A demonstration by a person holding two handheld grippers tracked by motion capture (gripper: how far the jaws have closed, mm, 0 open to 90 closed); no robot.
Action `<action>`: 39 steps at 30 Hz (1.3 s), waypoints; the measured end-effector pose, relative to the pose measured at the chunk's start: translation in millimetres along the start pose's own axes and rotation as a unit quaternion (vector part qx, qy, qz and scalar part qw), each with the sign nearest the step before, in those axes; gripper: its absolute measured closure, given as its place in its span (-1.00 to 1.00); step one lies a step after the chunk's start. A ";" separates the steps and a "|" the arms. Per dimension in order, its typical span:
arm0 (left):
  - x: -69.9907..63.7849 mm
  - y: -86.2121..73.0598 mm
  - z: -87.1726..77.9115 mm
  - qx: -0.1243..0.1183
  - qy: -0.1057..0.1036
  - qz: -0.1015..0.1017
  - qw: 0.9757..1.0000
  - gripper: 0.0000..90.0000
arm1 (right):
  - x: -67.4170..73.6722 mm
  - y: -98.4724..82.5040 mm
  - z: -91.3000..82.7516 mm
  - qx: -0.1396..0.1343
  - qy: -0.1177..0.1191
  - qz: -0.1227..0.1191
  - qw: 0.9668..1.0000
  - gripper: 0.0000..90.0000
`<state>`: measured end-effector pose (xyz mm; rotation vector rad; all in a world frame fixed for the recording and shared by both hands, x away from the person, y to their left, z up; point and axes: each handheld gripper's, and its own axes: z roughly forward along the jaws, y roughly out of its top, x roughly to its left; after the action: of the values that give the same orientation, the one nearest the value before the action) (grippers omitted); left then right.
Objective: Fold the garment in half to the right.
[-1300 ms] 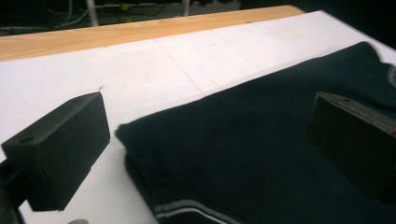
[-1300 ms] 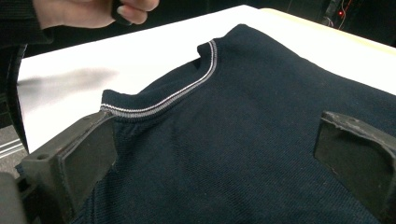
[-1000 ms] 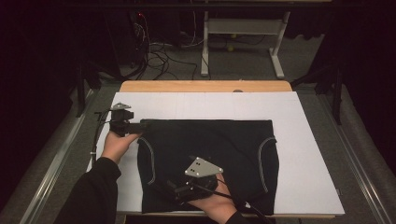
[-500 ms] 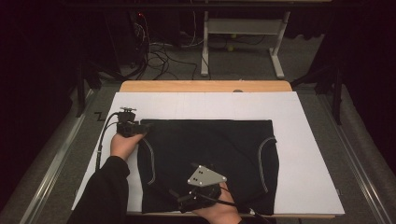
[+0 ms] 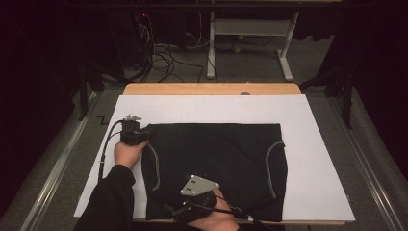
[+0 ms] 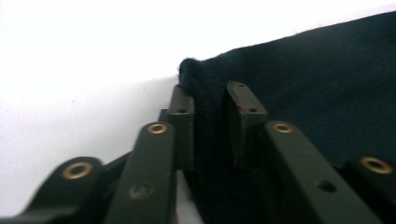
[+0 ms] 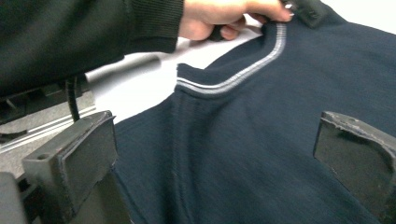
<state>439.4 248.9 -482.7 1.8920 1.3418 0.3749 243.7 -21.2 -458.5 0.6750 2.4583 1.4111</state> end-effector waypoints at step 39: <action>-2.1 -13.2 -11.6 -0.035 -0.022 0.005 0.999 0.66 | 46.7 14.0 70.9 0.146 -0.018 -0.041 0.988 -0.28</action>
<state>422.5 253.8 -484.3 1.8393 1.2747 0.3780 236.3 61.4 -481.2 0.6406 2.6577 1.0113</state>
